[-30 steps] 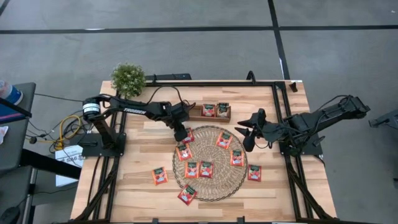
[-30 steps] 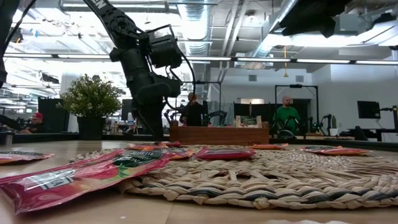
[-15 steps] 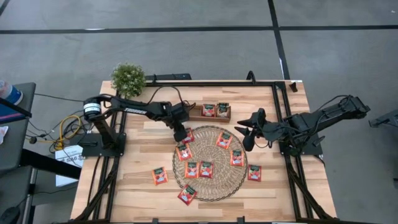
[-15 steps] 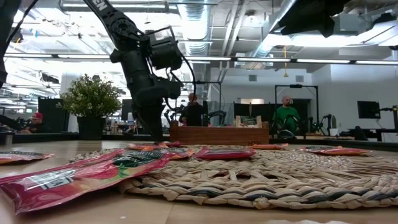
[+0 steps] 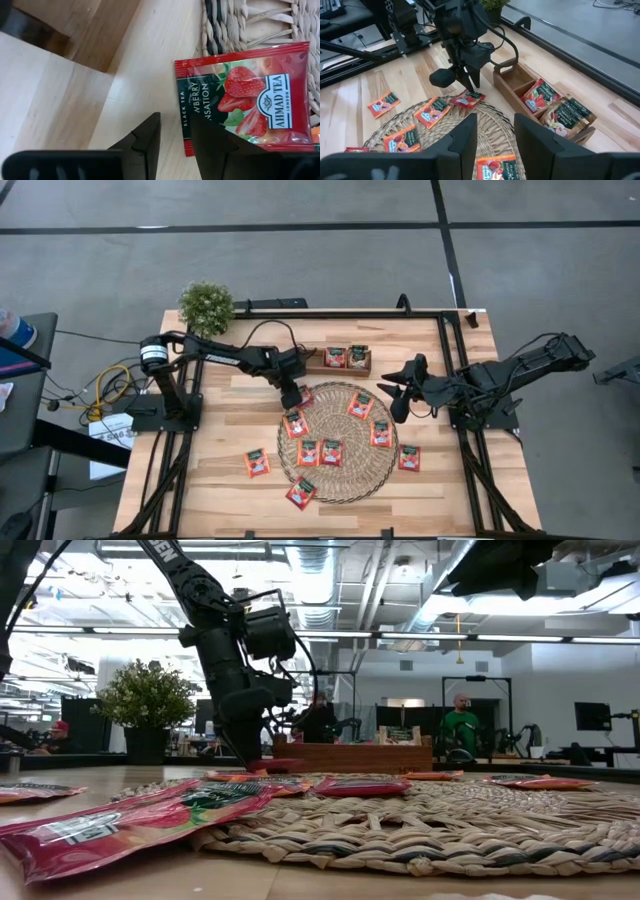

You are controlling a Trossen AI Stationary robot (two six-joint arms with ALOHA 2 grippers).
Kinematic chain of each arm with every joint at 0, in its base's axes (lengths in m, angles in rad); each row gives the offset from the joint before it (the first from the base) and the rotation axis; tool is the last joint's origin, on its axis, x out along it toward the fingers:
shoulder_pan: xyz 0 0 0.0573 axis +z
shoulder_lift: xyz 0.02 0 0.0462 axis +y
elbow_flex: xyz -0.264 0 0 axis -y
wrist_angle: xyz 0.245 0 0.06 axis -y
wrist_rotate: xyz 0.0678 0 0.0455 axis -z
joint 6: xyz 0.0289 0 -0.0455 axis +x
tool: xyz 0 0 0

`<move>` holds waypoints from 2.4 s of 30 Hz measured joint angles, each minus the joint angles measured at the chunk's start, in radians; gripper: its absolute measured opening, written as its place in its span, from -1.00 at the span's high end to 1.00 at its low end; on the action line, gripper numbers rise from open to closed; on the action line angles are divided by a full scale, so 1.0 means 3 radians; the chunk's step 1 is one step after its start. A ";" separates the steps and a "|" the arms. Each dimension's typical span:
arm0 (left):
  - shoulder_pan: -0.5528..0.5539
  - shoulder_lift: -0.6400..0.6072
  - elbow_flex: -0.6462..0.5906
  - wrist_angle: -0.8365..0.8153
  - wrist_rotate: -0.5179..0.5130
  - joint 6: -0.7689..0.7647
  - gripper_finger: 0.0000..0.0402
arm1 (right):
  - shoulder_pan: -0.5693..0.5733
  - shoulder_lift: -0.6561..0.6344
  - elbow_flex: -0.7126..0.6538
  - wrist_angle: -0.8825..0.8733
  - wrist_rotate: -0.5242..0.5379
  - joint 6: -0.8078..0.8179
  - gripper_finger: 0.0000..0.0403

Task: Pick & Place Tea
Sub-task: Put the red tea bag into the middle section of the wooden organizer

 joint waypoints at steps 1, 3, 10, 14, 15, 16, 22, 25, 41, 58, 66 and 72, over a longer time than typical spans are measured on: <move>0.0000 0.0000 -0.0001 -0.0008 -0.0016 0.0000 0.51 | 0.0000 0.0000 0.0000 0.0001 0.0000 0.0000 0.40; -0.0001 0.0000 -0.0001 -0.0042 -0.0092 0.0004 0.51 | 0.0000 0.0000 0.0000 0.0001 0.0000 0.0000 0.40; 0.0000 -0.0003 0.0001 -0.0210 -0.0407 0.0015 0.51 | 0.0000 0.0000 0.0000 0.0003 0.0000 0.0001 0.40; 0.0005 -0.0072 -0.0010 -0.0325 -0.0624 0.0014 0.51 | 0.0000 0.0000 0.0000 0.0004 0.0000 0.0001 0.40; 0.0005 -0.0107 -0.0017 -0.0361 -0.0673 0.0020 0.51 | 0.0000 0.0000 0.0000 0.0004 0.0000 0.0001 0.40; 0.0009 -0.0151 -0.0021 -0.0415 -0.0686 0.0030 0.51 | 0.0000 0.0000 0.0000 0.0004 0.0000 0.0001 0.40; 0.0004 -0.0388 -0.0018 -0.0559 -0.0653 0.0069 0.51 | 0.0000 0.0000 0.0000 0.0004 0.0000 0.0001 0.40; 0.0008 -0.0456 -0.0016 -0.0514 -0.0636 0.0074 0.51 | 0.0000 0.0000 0.0000 0.0005 0.0000 0.0001 0.40; 0.0361 -0.0445 -0.0013 -0.0704 -0.0155 -0.0025 0.51 | 0.0009 0.0000 0.0000 0.0015 -0.0008 0.0000 0.40; 0.0354 -0.0246 -0.0007 -0.0631 -0.0150 -0.0116 0.51 | 0.0009 0.0000 0.0000 0.0049 -0.0009 0.0000 0.40; 0.0354 -0.0017 0.0013 -0.0599 -0.0140 -0.0155 0.51 | 0.0009 0.0000 0.0003 0.0081 -0.0009 0.0000 0.40; 0.0347 0.0000 0.0010 -0.0625 -0.0309 -0.0168 0.51 | 0.0009 0.0000 0.0003 0.0080 -0.0009 0.0000 0.40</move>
